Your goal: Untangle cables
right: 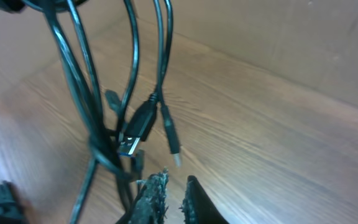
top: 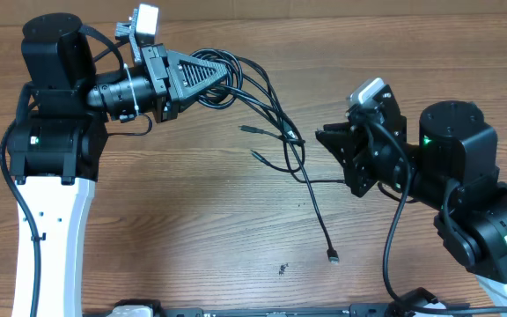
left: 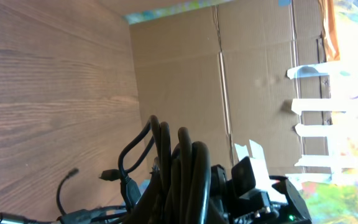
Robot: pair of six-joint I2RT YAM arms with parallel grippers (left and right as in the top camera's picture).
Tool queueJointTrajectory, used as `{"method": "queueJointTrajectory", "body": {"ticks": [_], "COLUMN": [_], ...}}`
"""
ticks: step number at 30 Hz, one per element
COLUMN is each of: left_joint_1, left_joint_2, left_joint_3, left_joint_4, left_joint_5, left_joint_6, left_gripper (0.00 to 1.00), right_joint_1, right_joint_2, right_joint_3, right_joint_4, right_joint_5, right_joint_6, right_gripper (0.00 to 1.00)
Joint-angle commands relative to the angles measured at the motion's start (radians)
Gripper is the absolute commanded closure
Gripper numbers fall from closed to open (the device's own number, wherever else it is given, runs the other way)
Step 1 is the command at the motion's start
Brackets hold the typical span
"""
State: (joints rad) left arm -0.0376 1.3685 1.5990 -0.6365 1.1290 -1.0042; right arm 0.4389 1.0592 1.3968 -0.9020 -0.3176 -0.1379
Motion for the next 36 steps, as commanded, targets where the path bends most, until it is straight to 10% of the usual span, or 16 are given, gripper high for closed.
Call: {"method": "queueJointTrajectory", "body": {"ticks": [1, 36], "left_joint_1": [0.004, -0.098], "left_joint_2": [-0.02, -0.02], "left_joint_3": [0.019, 0.019], "left_joint_4": [0.005, 0.005], "left_joint_5": [0.039, -0.107], "left_joint_6": [-0.052, -0.17], "left_gripper": [0.96, 0.96], "right_joint_1": [-0.002, -0.002], "right_joint_2": [-0.012, -0.005], "right_joint_3": [-0.002, -0.002], "right_joint_4": [0.002, 0.032], "right_joint_5": [0.027, -0.133], "right_joint_6": [-0.084, -0.182], "right_gripper": [0.92, 0.83]}}
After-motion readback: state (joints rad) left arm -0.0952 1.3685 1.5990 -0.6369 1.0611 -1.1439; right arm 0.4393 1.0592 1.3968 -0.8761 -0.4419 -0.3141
